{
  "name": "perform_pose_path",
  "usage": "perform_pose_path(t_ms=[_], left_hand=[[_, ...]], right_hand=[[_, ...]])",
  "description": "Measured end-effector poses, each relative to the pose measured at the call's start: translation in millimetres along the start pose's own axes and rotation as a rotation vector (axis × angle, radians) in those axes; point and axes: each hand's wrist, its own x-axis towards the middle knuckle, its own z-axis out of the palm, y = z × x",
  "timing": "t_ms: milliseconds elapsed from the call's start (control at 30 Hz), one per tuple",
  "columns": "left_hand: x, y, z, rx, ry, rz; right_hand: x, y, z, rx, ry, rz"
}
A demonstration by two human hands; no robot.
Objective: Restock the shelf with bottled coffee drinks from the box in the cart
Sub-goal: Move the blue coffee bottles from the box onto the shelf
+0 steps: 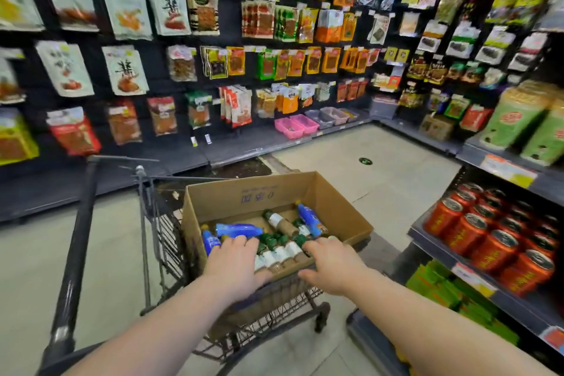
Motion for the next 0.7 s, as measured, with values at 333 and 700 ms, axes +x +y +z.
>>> perform_pose_path(t_ms=[333,700], left_hand=[[40.0,-55.6,13.3,-0.136,-0.05,-0.162],[142.3,-57.5,61.8,-0.246,-0.183,-0.35]], right_hand=[[101.2,-11.7,7.9,-0.022,-0.119,-0.111],[246.3,-0.5,57.6,0.02,-0.36,-0.294]])
